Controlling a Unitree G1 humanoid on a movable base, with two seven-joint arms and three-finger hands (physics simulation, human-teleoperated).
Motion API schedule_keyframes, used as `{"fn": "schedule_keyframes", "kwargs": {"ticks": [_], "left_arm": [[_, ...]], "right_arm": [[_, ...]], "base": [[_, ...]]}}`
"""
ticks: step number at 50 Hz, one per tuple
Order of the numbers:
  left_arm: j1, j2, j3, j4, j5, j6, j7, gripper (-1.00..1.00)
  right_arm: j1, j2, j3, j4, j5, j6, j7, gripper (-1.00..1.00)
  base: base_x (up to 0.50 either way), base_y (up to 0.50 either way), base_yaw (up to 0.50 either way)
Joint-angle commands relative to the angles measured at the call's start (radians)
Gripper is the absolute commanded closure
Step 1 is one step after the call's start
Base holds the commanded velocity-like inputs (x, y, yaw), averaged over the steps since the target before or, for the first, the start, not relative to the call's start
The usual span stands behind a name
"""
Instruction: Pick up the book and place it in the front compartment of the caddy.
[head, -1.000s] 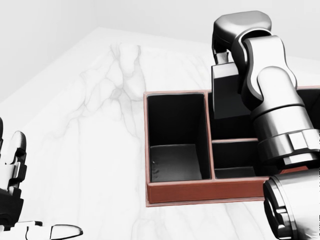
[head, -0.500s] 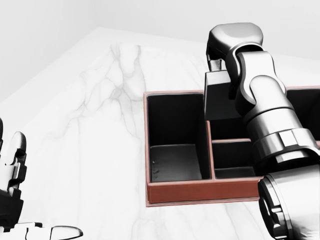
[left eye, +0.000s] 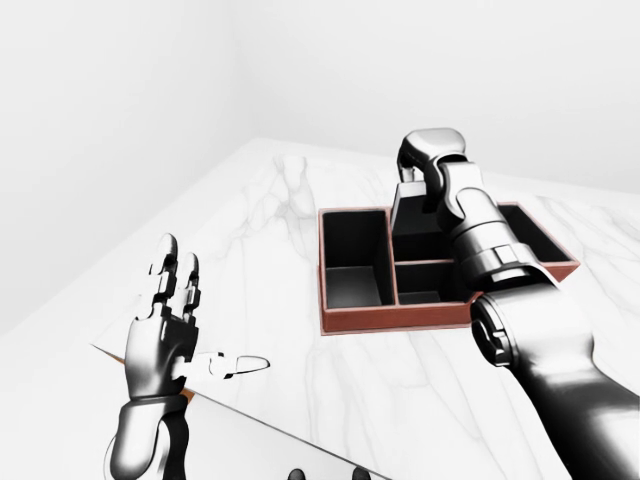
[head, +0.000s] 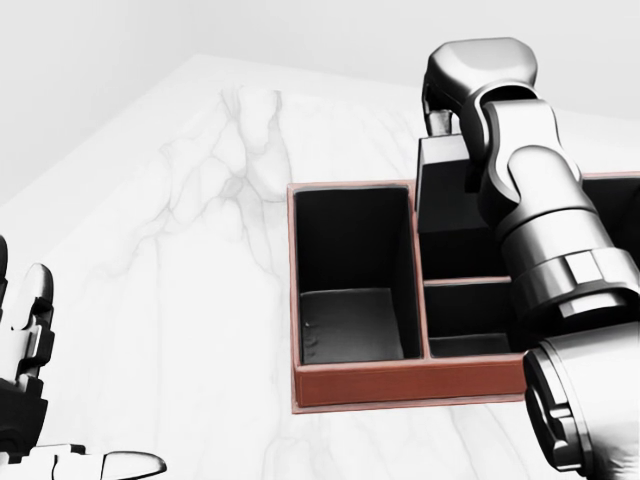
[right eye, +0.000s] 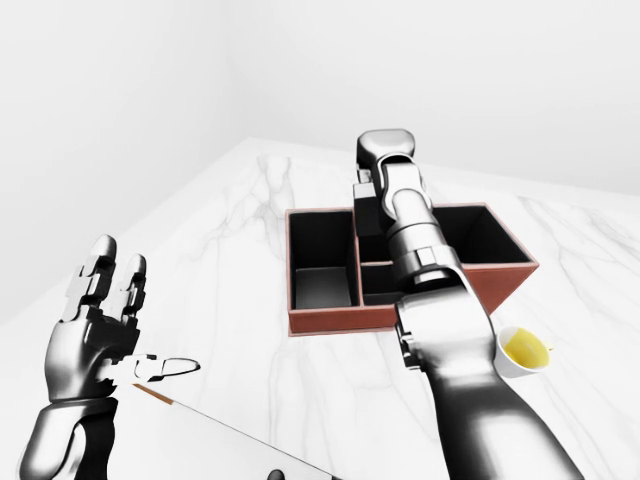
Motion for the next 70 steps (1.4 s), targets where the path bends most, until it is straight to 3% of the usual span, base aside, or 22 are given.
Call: {"fn": "schedule_keyframes", "kwargs": {"ticks": [1,51,70], "left_arm": [[-0.024,-0.001,-0.001,0.051,0.005,0.000,0.014,-1.00],[-0.019,-0.003,-0.011,0.056,0.015,0.000,0.014,-1.00],[-0.020,-0.002,-0.007,0.054,0.011,0.000,0.012,-1.00]], "right_arm": [[-0.040,-0.009,0.000,0.047,-0.010,0.000,-0.038,1.00],[-0.046,-0.019,0.002,0.217,0.071,0.000,-0.210,1.00],[-0.027,-0.004,0.028,0.250,0.054,0.000,-0.218,1.00]], "base": [[0.00,0.00,0.00],[0.00,0.00,0.00],[0.00,0.00,0.00]]}}
